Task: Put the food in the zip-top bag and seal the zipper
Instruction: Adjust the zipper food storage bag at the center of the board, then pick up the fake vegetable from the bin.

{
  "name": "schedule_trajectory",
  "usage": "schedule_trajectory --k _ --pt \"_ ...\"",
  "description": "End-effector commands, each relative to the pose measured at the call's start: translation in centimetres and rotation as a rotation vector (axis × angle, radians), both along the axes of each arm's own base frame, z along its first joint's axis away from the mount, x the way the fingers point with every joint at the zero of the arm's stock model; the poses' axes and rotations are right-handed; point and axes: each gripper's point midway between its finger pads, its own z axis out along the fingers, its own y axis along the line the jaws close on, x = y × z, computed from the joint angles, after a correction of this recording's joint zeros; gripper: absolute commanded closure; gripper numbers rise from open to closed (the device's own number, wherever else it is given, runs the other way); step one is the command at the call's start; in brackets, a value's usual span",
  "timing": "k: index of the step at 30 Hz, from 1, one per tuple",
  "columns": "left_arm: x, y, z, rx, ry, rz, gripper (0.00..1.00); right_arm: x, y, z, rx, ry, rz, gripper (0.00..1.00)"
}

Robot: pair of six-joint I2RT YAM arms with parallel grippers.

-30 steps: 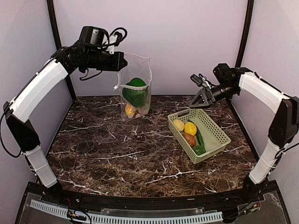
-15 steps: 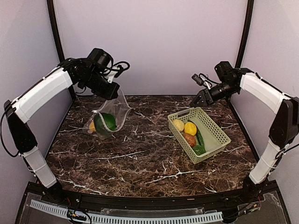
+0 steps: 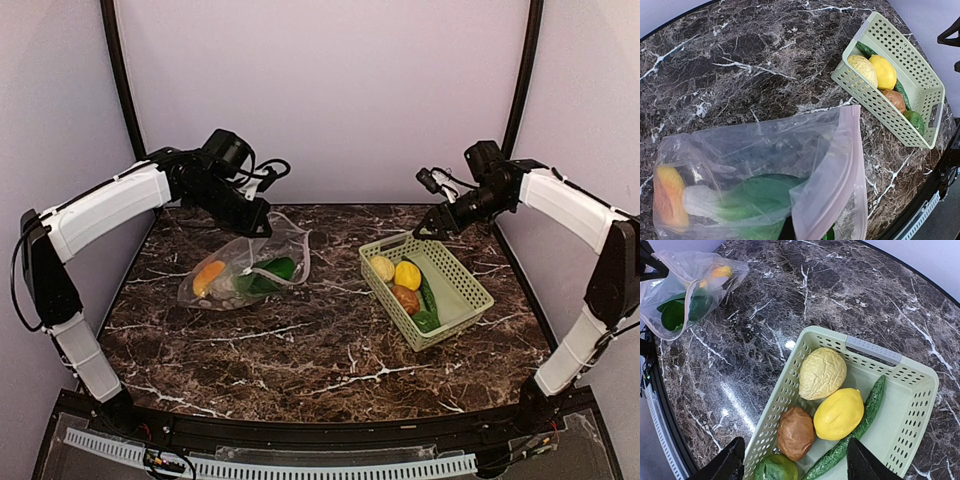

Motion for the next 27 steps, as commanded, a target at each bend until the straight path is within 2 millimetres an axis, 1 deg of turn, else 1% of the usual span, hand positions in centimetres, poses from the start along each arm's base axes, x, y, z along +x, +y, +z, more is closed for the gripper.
schedule_trajectory --k 1,2,3,4,5,6,7,9,12,16,17,20,23,27 --pt "-1.4 -0.9 2.4 -0.121 -0.023 0.003 0.99 0.6 -1.3 -0.9 -0.079 -0.048 -0.021 0.34" --pt "-1.7 -1.2 2.1 -0.128 -0.018 -0.003 0.99 0.5 -1.6 -1.5 -0.098 -0.038 -0.025 0.35" --pt "-1.7 -1.3 2.6 -0.142 -0.033 -0.004 0.99 0.4 -1.8 -2.1 -0.119 -0.026 -0.028 0.37" --pt "-2.0 -1.4 2.2 -0.142 -0.025 -0.005 0.99 0.4 -2.1 -2.7 -0.137 -0.012 -0.032 0.39" --pt "-2.1 -1.5 2.6 -0.154 -0.036 -0.007 0.99 0.4 -2.4 -3.3 -0.156 0.001 -0.039 0.40" --pt "-2.4 -1.7 2.3 -0.155 -0.029 -0.011 0.99 0.4 -2.7 -3.8 -0.174 0.013 -0.047 0.42" --pt "-2.4 -1.8 2.5 -0.163 -0.037 -0.015 0.99 0.5 -2.9 -4.3 -0.192 0.026 -0.057 0.43" --pt "-2.6 -1.9 2.2 -0.164 -0.036 -0.016 0.99 0.8 -3.4 -5.2 -0.221 0.053 -0.089 0.44" --pt "-2.7 -1.9 1.9 -0.164 -0.034 -0.016 0.99 1.7 -4.2 -6.4 -0.268 0.097 -0.155 0.45" --pt "-2.8 -2.0 1.7 -0.158 -0.035 -0.023 0.99 3.2 -5.0 -8.2 -0.341 0.149 -0.204 0.53" --pt "-2.9 -2.0 1.7 -0.158 -0.034 -0.025 0.99 3.9 -5.0 -8.3 -0.355 0.155 -0.211 0.54" --pt "-2.9 -2.2 1.7 -0.160 -0.032 -0.028 0.99 4.9 -5.4 -9.7 -0.403 0.191 -0.222 0.57" --pt "-3.1 -2.2 1.5 -0.159 -0.028 -0.027 0.99 5.5 -5.7 -11.2 -0.442 0.232 -0.237 0.58" --pt "-3.3 -2.0 1.6 -0.162 -0.037 -0.019 0.99 5.8 -5.7 -12.7 -0.459 0.269 -0.239 0.58"
